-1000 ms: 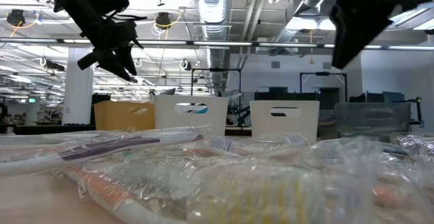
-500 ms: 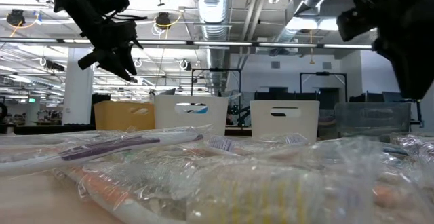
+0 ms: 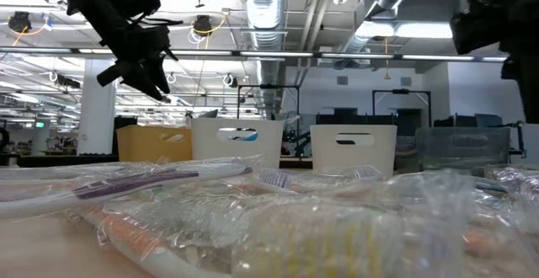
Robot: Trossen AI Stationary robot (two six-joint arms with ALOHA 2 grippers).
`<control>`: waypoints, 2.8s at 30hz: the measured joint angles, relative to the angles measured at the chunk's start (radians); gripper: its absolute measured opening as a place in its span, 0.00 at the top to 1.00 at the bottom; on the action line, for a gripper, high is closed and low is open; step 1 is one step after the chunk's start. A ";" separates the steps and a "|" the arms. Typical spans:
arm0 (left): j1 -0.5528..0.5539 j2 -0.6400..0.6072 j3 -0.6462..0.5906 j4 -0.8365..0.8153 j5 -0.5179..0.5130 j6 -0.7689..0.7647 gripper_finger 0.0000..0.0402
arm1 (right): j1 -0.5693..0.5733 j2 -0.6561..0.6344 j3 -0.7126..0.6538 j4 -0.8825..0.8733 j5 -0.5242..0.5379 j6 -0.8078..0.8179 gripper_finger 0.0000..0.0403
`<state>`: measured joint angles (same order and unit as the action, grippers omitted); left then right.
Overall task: Pick & Place Toothbrushes
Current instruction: Put the purple toothbrush into the right white bin
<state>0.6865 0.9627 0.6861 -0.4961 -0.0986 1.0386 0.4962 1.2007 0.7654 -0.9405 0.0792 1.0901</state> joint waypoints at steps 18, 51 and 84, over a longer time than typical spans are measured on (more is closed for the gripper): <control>0.000 0.000 0.000 0.000 0.000 -0.023 0.65 | 0.121 0.022 -0.019 -0.017 -0.006 0.063 0.71; 0.000 0.000 0.000 0.005 -0.001 -0.030 0.65 | 0.124 0.022 -0.154 0.063 -0.032 -0.072 0.71; 0.000 0.000 0.000 0.007 0.000 -0.031 0.65 | 0.027 0.022 -0.248 0.137 -0.082 -0.158 0.71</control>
<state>0.6865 0.9630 0.6861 -0.4889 -0.0990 1.0077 0.5230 1.2228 0.5179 -0.8036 -0.0032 0.9321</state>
